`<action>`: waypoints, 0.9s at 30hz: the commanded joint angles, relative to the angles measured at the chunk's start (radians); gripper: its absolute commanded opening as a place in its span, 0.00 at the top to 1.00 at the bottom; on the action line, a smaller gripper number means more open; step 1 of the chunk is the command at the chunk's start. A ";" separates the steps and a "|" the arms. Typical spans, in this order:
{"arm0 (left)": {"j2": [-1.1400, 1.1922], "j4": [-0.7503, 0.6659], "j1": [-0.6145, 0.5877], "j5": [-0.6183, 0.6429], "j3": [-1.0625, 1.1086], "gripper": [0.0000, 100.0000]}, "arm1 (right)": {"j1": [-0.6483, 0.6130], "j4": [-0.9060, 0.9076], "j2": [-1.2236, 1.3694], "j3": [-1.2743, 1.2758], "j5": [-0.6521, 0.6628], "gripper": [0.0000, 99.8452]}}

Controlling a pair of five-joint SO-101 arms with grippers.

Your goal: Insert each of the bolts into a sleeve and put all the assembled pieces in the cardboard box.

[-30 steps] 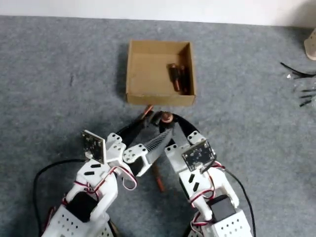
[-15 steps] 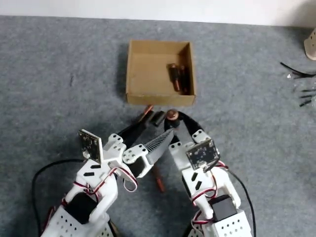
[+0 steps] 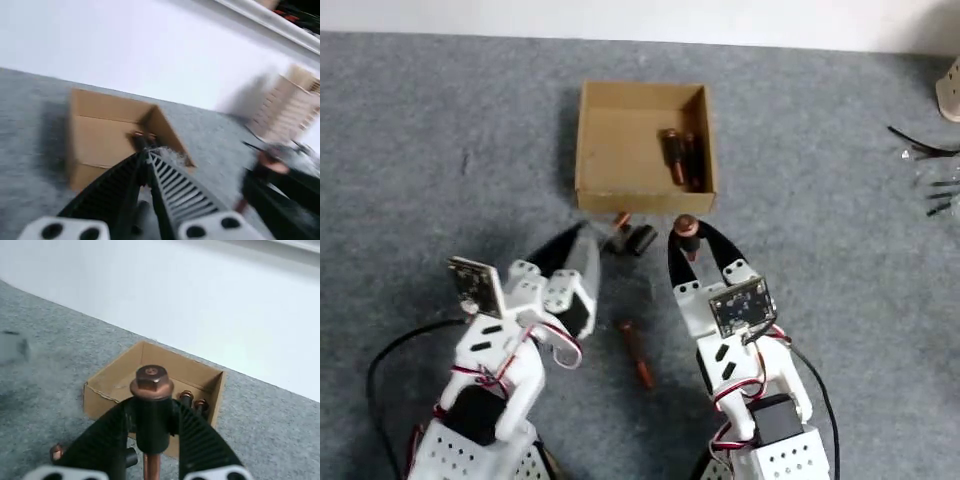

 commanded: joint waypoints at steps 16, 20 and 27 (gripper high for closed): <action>-0.010 0.299 -0.077 -0.746 -0.018 0.99 | 0.028 0.012 -0.019 0.104 -0.002 1.00; -0.008 0.302 -0.099 -0.674 -0.013 0.99 | 0.025 -0.067 -0.016 0.107 0.026 1.00; -0.008 0.298 -0.160 -0.641 -0.004 0.99 | 0.025 -0.108 0.243 -0.068 0.021 1.00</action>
